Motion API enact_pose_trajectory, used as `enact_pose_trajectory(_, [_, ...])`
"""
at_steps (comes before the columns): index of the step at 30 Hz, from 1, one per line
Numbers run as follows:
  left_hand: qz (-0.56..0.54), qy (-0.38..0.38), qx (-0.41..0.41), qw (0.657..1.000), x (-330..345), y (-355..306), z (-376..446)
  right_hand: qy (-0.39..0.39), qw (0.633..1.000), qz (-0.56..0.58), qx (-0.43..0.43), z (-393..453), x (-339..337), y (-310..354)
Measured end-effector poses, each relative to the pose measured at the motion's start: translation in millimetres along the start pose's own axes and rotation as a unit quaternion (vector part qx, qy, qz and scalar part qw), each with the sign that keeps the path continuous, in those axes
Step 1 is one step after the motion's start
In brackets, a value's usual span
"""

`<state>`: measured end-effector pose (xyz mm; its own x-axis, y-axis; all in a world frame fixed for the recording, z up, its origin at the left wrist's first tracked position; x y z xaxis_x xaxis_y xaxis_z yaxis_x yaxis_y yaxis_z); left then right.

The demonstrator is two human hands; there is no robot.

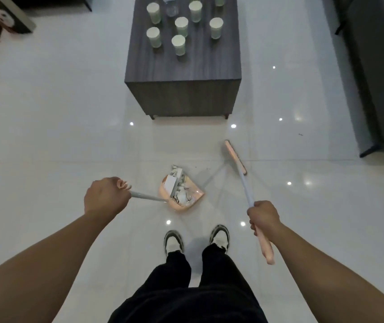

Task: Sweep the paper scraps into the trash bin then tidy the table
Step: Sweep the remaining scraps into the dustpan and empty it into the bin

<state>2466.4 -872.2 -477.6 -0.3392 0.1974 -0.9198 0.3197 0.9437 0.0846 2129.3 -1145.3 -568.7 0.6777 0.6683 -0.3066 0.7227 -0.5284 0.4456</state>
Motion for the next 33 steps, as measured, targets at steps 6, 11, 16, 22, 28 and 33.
enact_pose_trajectory(6, [-0.055,0.013,-0.108,0.993,41.1,72.2,-19.2,0.006,0.987,-0.153,-0.048,16.8,39.9,9.6])
enact_pose_trajectory(11, [-0.045,-0.001,-0.115,0.992,51.9,95.9,-13.7,0.048,0.973,-0.217,-0.055,24.5,87.4,-1.0])
enact_pose_trajectory(16, [-0.047,-0.017,-0.088,0.995,43.5,86.7,-6.8,0.111,0.984,-0.139,-0.01,1.7,89.9,4.7])
enact_pose_trajectory(22, [-0.048,-0.02,-0.077,0.996,33.6,70.5,-2.6,0.103,0.989,-0.107,-0.017,-31.1,65.5,23.7])
enact_pose_trajectory(28, [-0.052,-0.017,-0.065,0.996,34.7,68.6,1.3,0.064,0.99,-0.126,-0.031,-35.1,81.3,11.9])
enact_pose_trajectory(33, [-0.059,-0.012,-0.07,0.996,34.4,76.0,4.4,0.065,0.983,-0.17,-0.024,-37.2,103.6,3.1])
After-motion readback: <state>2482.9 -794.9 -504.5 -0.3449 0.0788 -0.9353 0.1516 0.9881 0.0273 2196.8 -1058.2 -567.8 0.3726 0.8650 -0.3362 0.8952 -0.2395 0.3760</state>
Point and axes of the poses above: each hand's wrist, its own z-axis towards the middle knuckle, its own x-axis out of the palm, y = z × x, the point moved 6 cm from there along z, towards the middle knuckle, and after that the axes turned 13 degrees about z, right-handed, at the moved point
